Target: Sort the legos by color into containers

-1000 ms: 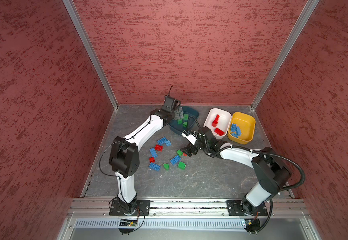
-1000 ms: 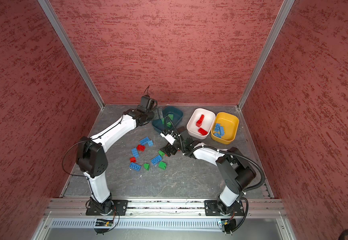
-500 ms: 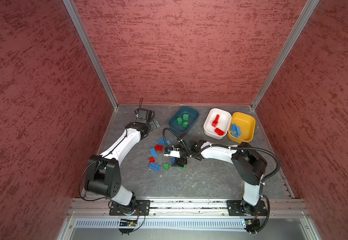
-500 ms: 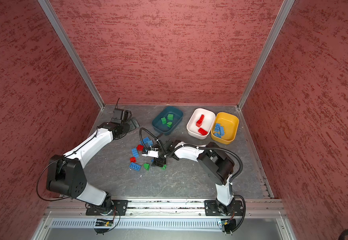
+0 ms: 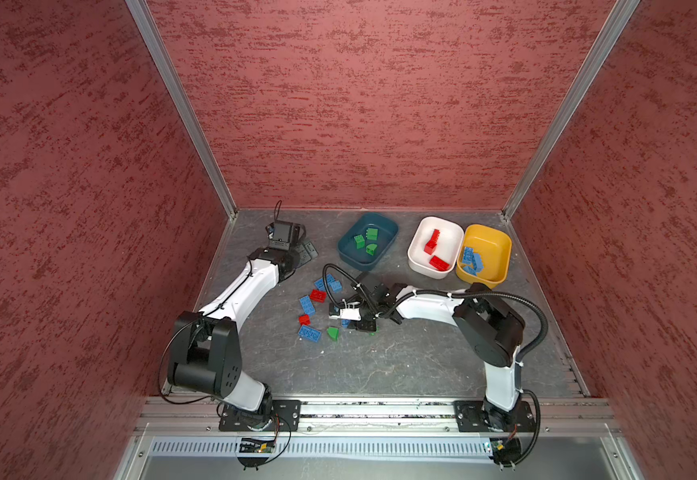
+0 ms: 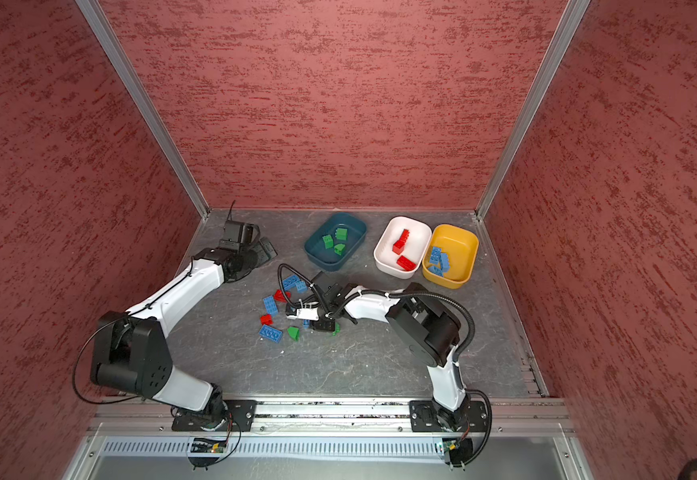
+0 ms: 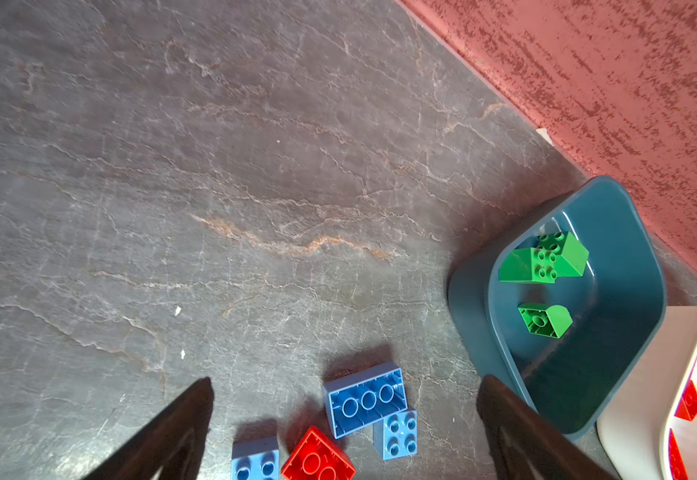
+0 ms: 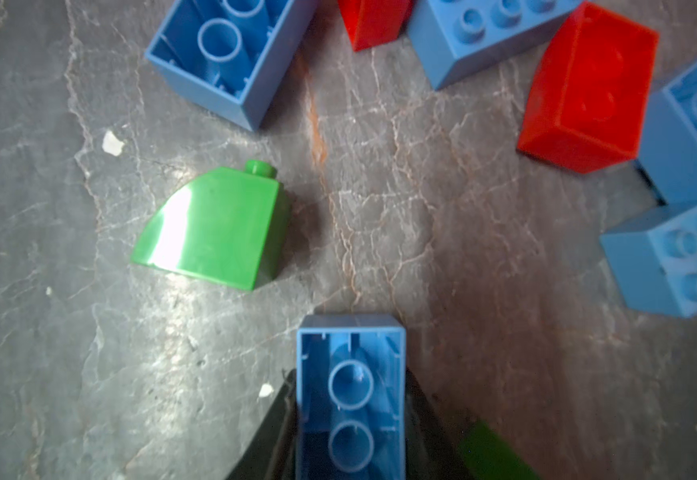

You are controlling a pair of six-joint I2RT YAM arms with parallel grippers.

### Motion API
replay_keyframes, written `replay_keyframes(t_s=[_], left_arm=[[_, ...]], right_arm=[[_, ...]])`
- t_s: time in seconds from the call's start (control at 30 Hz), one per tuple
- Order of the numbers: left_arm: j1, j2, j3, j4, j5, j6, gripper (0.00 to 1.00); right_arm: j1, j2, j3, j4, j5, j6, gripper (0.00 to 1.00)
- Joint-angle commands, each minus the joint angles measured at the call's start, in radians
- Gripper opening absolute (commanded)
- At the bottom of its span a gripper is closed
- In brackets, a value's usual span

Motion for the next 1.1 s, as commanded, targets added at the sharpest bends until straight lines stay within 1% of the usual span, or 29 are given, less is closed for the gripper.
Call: replay_keyframes(t_s=[0.0, 0.1, 0.2, 0.3, 0.37, 0.4, 0.47, 0.63, 0.73, 0.8, 0.93, 1.07], left_arm=[[-0.017, 0.033, 0.03, 0.012, 0.014, -0.008, 0.99], [-0.04, 0.053, 0.053, 0.011, 0.011, -0.003, 0.99], [-0.066, 0.079, 0.077, 0.018, 0.009, 0.014, 0.99], [-0.105, 0.108, 0.105, 0.027, 0.003, 0.045, 0.99], [-0.132, 0.124, 0.125, 0.033, 0.001, 0.07, 0.99], [-0.146, 0.133, 0.136, 0.033, -0.002, 0.082, 0.99], [-0.169, 0.149, 0.159, 0.03, -0.006, 0.101, 0.99], [-0.207, 0.186, 0.201, 0.02, 0.001, 0.13, 0.99], [-0.227, 0.188, 0.203, 0.016, -0.041, 0.12, 0.99], [-0.231, 0.181, 0.191, 0.03, -0.03, 0.12, 0.99], [-0.235, 0.166, 0.16, 0.038, -0.03, 0.11, 0.99], [-0.234, 0.147, 0.131, 0.03, -0.041, 0.098, 0.99]], right_arm=[[-0.03, -0.107, -0.069, 0.125, 0.001, 0.052, 0.27], [-0.079, -0.215, -0.148, 0.238, -0.019, 0.129, 0.24], [-0.148, -0.324, -0.232, 0.357, -0.028, 0.264, 0.24], [-0.233, -0.426, -0.344, 0.536, 0.022, 0.424, 0.21], [-0.308, -0.48, -0.427, 0.659, 0.037, 0.549, 0.2], [-0.35, -0.532, -0.458, 0.693, 0.053, 0.614, 0.2], [-0.427, -0.581, -0.487, 0.686, 0.094, 0.71, 0.21], [-0.634, -0.694, -0.561, 0.65, 0.208, 0.893, 0.2], [-0.761, -0.737, -0.583, 0.601, 0.211, 0.986, 0.21], [-0.84, -0.759, -0.594, 0.57, 0.194, 1.036, 0.21], [-0.97, -0.751, -0.56, 0.462, 0.174, 1.104, 0.22], [-1.063, -0.693, -0.494, 0.378, 0.126, 1.075, 0.23]])
